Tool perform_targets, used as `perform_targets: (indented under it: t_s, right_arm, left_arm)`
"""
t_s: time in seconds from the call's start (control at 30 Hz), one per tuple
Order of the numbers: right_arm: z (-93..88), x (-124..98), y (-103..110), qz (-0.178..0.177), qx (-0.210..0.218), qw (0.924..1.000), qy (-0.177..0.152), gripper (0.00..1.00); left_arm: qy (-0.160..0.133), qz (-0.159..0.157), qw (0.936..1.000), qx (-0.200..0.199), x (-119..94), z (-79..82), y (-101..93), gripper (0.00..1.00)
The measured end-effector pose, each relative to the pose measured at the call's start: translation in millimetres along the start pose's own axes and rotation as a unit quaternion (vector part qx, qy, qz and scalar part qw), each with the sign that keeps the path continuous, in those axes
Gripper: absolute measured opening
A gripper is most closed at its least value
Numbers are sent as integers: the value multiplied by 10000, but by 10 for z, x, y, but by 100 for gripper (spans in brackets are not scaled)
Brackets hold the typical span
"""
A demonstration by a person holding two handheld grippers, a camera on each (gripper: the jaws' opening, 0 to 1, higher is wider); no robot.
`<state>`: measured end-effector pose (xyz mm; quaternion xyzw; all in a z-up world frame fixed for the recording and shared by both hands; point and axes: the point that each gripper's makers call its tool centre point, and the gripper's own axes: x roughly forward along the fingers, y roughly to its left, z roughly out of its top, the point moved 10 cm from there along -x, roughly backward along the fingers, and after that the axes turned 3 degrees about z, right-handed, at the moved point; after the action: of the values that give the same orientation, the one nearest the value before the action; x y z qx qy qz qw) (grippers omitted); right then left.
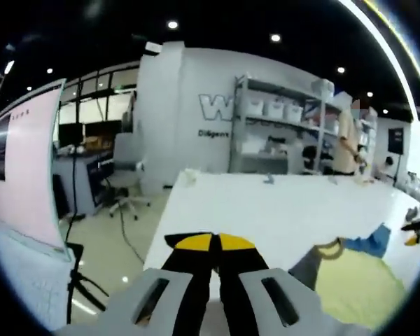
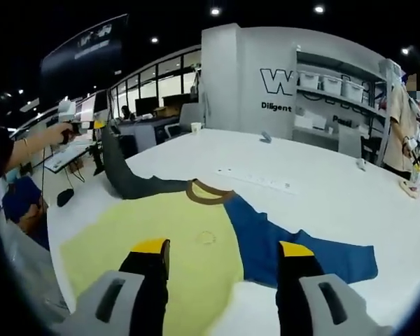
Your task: Fold the garment on the visible template until the final outline fits inside the template.
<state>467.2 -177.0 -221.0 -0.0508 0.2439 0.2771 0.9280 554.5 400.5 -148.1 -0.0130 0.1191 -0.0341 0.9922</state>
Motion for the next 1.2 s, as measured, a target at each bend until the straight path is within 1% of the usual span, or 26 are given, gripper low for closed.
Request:
perform_targets:
  t_s: [0.03, 0.1, 0.17, 0.2, 0.3, 0.33, 0.37, 0.4, 0.5, 0.53, 0.57, 0.6, 0.7, 0.73, 0.77, 0.8, 0.83, 0.87, 0.9, 0.97, 1.0, 1.03, 1.07, 1.1, 1.17, 1.2]
  right_arm:
    - [-3, -4, 2, 7, 3, 10000, 0, 60]
    - [-18, -23, 9, 32, 16, 10000, -2, 61]
    - [-33, -60, 25, 54, 21, 10000, 0, 61]
    - [-35, -66, 25, 57, 24, 10000, -1, 61]
    - [-54, -111, -3, 40, 101, 9999, -43, 62]
    - [-57, -121, -14, 28, 155, 9998, -73, 63]
    - [-59, -142, -10, 6, 180, 9998, -78, 63]
    - [-62, -158, -19, -16, 192, 9998, -91, 63]
    - [-62, -193, -30, -28, 203, 9997, -107, 63]
    - [-65, -201, -35, -38, 207, 9997, -105, 63]
    - [-67, -206, -38, -42, 210, 9997, -105, 63]
    - [-76, -228, -47, -53, 235, 9996, -125, 63]
    - [-93, -263, -66, -97, 278, 9995, -130, 62]
    - [-102, -269, -75, -111, 293, 9994, -129, 62]
    - [-105, -271, -78, -112, 297, 9994, -128, 62]
    - [-124, -277, -96, -116, 331, 9993, -118, 62]
    - [-131, -277, -102, -117, 345, 9993, -111, 62]
    - [-133, -278, -103, -127, 353, 9992, -107, 62]
    - [-135, -280, -102, -136, 375, 9991, -108, 62]
    - [-139, -278, -96, -138, 407, 9990, -121, 62]
    - [-143, -275, -87, -118, 435, 9989, -128, 62]
    - [-149, -270, -79, -113, 445, 9989, -137, 63]
    - [-154, -265, -70, -104, 429, 9989, -132, 63]
    - [-155, -262, -65, -93, 411, 9990, -114, 63]
    - [-167, -265, -80, -97, 423, 9990, -112, 63]
    - [-170, -265, -84, -99, 433, 9990, -110, 63]
  left_arm:
    - [-70, -62, 9997, 209, 25, 44, -43, 0]
    - [-65, -207, 9993, 304, 58, 146, -220, 0]
    - [-192, -419, 9980, 439, 153, 227, -309, 0]
    - [-253, -574, 9969, 475, 176, 296, -451, 0]
    - [-437, -1121, 9901, 721, 323, 432, -737, 0]
    - [-519, -1239, 9876, 812, 356, 467, -819, 0]
    - [-523, -1357, 9857, 850, 398, 490, -935, 0]
    - [-514, -1510, 9825, 961, 441, 505, -1062, 0]
    - [-520, -1791, 9760, 1121, 536, 518, -1273, 0]
    - [-550, -1971, 9719, 1167, 545, 532, -1411, 0]
    - [-558, -2048, 9700, 1186, 553, 531, -1457, 0]
    - [-534, -2213, 9661, 1214, 583, 516, -1625, 0]
    - [-508, -2456, 9583, 1370, 622, 495, -1920, 0]
    - [-528, -2581, 9558, 1307, 612, 496, -2056, 0]
    - [-530, -2640, 9547, 1265, 615, 491, -2100, 0]
    - [-545, -2790, 9517, 1159, 598, 482, -2237, 0]
    - [-565, -2860, 9507, 1060, 567, 463, -2405, 0]
    - [-570, -2920, 9487, 1074, 554, 440, -2509, 0]
    - [-553, -2997, 9462, 1084, 547, 399, -2584, 0]
    - [-517, -3063, 9444, 1077, 545, 350, -2652, 0]
    - [-466, -3164, 9411, 1098, 567, 273, -2714, 0]
    - [-408, -3206, 9400, 1095, 571, 228, -2775, 0]
    - [-342, -3275, 9368, 1180, 599, 168, -2807, 0]
    - [-175, -3380, 9309, 1376, 622, 48, -2902, 0]
    - [23, -3539, 9240, 1448, 652, -91, -3015, 0]
    - [62, -3575, 9224, 1460, 657, -118, -3038, 0]
